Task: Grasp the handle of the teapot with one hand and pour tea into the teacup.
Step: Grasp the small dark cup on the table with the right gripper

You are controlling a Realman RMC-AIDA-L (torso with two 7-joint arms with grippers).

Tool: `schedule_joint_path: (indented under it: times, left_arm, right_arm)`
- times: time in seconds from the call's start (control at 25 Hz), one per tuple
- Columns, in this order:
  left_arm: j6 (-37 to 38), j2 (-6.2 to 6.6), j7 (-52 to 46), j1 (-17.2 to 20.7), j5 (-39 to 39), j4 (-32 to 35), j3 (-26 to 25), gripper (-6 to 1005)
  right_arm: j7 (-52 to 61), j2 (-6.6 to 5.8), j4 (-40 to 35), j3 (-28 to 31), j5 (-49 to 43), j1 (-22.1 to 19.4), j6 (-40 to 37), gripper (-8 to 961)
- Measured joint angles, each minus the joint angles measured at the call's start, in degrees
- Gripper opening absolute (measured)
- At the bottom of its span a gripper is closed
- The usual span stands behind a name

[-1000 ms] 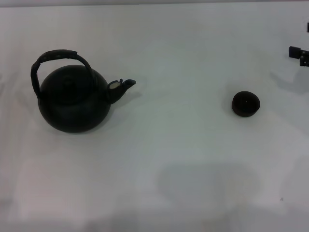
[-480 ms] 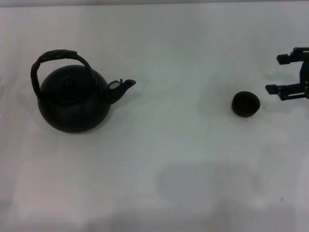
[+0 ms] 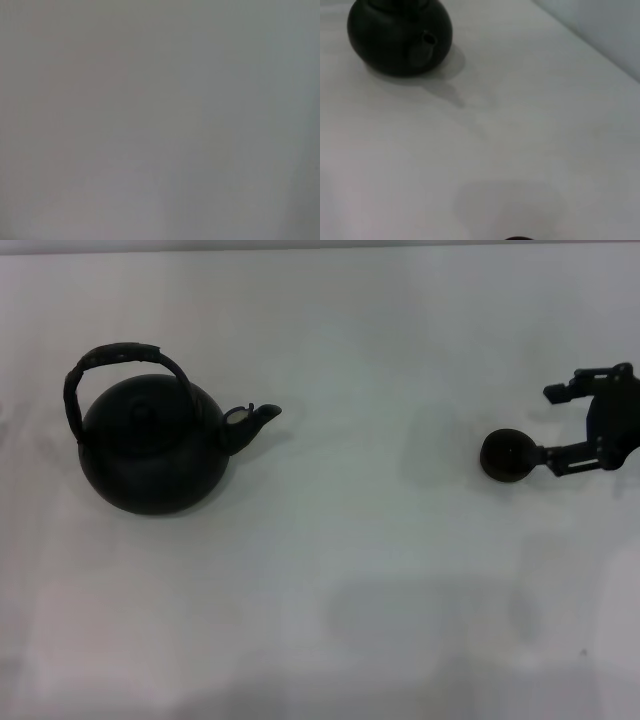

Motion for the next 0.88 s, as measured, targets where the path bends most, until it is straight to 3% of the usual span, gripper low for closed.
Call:
schedule_joint_path:
  times: [0.88]
  left_arm:
    - [0.0,0.08,0.3,0.1,0.0,-0.1,0.0,653]
  right_arm:
    - [0.9,1.42,-5.0,-4.8,-1.8,1.8,-5.1,852]
